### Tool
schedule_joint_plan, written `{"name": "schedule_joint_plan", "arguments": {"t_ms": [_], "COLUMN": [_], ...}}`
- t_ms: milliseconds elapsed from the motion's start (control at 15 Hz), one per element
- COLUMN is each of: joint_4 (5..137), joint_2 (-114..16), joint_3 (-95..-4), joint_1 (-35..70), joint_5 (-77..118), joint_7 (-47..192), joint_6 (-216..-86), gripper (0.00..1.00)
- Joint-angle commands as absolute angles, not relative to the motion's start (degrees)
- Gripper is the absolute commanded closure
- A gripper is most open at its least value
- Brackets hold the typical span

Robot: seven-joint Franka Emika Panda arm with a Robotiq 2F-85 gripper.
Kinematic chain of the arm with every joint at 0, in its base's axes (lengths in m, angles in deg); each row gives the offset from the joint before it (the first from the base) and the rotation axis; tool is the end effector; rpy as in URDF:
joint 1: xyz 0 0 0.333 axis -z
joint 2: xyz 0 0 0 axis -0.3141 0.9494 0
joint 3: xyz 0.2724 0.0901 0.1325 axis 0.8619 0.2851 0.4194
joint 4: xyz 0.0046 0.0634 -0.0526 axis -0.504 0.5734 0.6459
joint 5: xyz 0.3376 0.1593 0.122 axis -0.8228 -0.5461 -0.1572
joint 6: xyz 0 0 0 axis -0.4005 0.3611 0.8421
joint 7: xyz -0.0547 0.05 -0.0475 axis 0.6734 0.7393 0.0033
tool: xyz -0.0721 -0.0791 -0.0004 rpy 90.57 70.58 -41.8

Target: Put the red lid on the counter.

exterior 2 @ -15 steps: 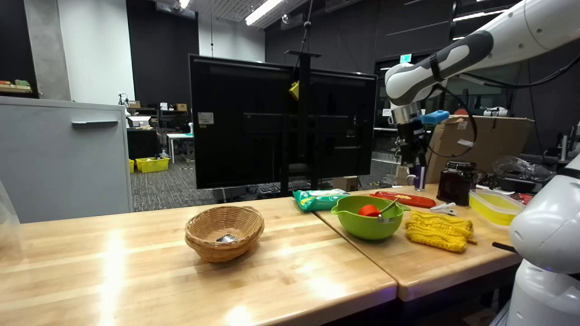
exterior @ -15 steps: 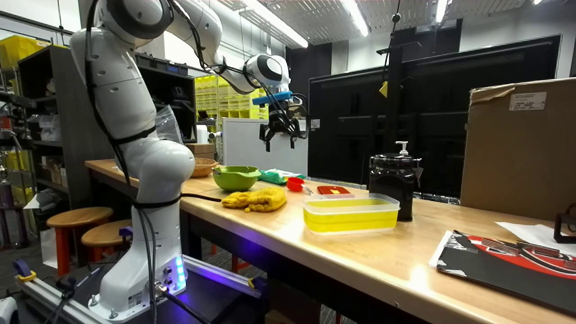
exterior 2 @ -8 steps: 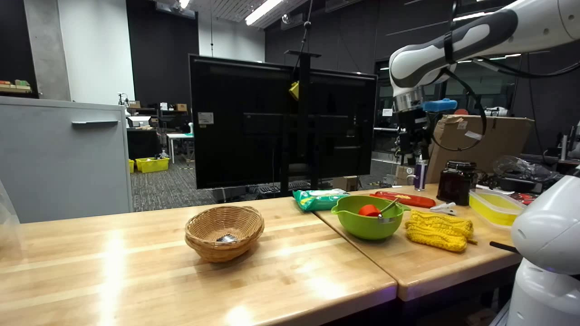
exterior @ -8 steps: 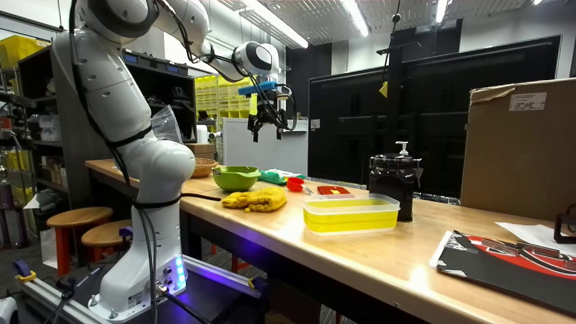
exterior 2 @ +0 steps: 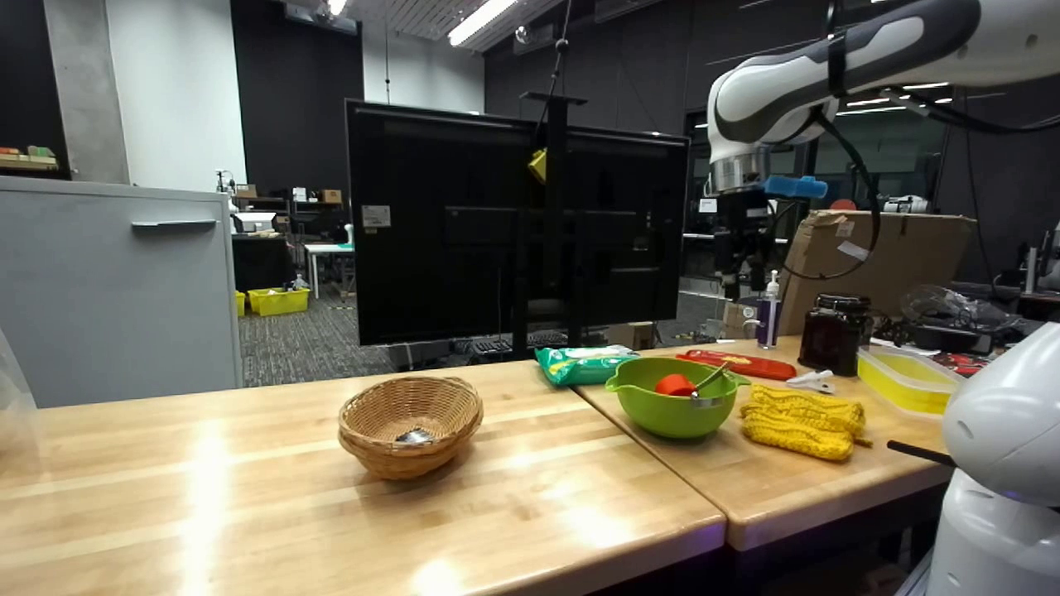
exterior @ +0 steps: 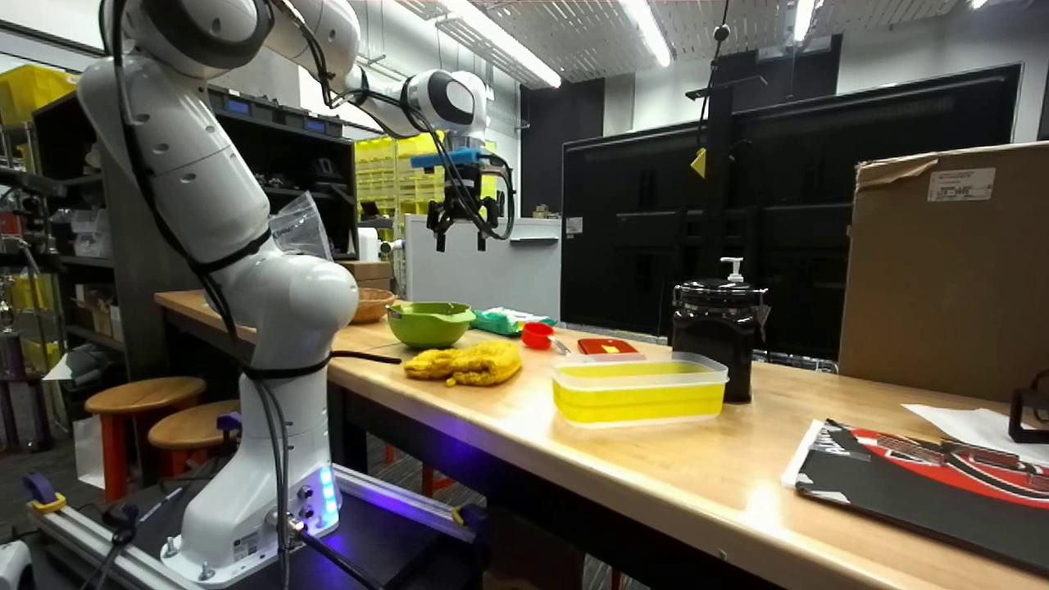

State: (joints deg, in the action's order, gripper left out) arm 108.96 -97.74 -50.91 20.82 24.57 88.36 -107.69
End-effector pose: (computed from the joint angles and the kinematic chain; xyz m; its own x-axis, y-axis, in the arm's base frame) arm 0.3607 -0.0700 0.5553 0.9877 0.0854 -0.1310 0.0915 -0.9949 0.0417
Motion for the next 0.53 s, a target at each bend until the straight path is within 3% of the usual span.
{"name": "schedule_joint_plan", "arguments": {"t_ms": [0,467], "joint_4": [109.73,108.89], "joint_2": [-99.94,-99.09], "joint_3": [-48.83,-47.26], "joint_1": [18.54,15.97], "joint_5": [23.14,24.07], "joint_7": [87.6,88.23], "joint_6": [-108.27,-107.57], "gripper": [0.0,0.0]}}
